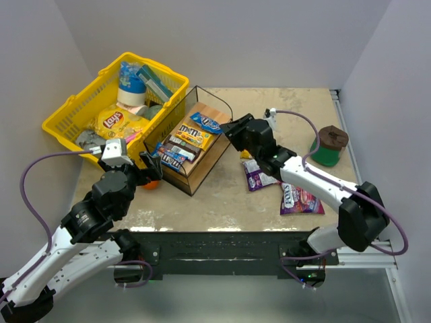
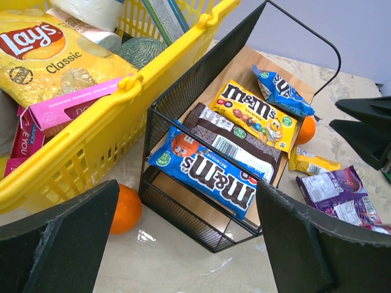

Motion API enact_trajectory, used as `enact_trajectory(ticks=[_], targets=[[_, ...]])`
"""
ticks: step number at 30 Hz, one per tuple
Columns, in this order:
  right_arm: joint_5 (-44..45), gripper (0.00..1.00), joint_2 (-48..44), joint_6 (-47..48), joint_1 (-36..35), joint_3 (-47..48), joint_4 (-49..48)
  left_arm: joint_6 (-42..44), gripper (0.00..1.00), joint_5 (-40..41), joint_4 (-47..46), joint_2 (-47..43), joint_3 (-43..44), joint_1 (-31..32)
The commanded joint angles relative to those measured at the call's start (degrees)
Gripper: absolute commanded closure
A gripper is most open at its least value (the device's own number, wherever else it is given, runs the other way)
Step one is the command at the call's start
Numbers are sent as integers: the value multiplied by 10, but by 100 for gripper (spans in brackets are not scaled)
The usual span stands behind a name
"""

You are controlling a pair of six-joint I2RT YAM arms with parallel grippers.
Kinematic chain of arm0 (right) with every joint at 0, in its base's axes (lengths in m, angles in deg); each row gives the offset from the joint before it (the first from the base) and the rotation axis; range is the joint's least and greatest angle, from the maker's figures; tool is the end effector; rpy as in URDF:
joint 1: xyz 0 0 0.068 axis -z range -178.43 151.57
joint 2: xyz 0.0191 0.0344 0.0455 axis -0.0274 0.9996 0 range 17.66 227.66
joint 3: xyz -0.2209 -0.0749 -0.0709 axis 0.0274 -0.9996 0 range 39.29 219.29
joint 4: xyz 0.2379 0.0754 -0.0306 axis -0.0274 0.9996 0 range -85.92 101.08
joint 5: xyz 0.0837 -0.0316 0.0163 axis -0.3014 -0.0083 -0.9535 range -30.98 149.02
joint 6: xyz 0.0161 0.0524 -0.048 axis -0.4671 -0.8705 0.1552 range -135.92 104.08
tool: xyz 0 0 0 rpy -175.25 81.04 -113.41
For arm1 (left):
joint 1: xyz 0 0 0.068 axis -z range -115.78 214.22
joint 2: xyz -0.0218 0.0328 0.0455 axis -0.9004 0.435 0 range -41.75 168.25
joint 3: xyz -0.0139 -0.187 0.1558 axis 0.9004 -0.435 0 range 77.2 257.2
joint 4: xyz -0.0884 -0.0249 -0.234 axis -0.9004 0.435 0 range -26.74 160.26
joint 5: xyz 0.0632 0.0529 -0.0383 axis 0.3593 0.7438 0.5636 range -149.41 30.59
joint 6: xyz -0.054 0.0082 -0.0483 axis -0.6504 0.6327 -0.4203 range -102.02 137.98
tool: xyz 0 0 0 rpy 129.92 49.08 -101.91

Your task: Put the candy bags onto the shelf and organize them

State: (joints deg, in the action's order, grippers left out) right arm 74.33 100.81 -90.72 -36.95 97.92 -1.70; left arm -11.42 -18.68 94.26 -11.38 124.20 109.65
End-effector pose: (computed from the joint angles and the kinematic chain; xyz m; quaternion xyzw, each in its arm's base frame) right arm 0.2882 0.2090 0.2605 0.3245 0.7413 0.4229 0.4078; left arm 0.1276 -0.0732 0.3265 -0.1080 0.7631 -0.1309 0.6236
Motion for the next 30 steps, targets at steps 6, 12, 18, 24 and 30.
enact_trajectory(ticks=[6,12,18,24,30], targets=[[20,46,-7,151,-4,86,37,-7,0,13,-15,2,0,2],[-32,69,94,298,-4,216,56,-7,0,15,-11,1,1,1],[-66,84,184,386,-1,316,100,-7,0,19,-9,-3,0,2],[-118,91,230,432,0,325,77,-7,1,21,-8,-3,0,1],[-151,94,242,447,1,290,36,-7,0,21,-9,-1,-1,1]])
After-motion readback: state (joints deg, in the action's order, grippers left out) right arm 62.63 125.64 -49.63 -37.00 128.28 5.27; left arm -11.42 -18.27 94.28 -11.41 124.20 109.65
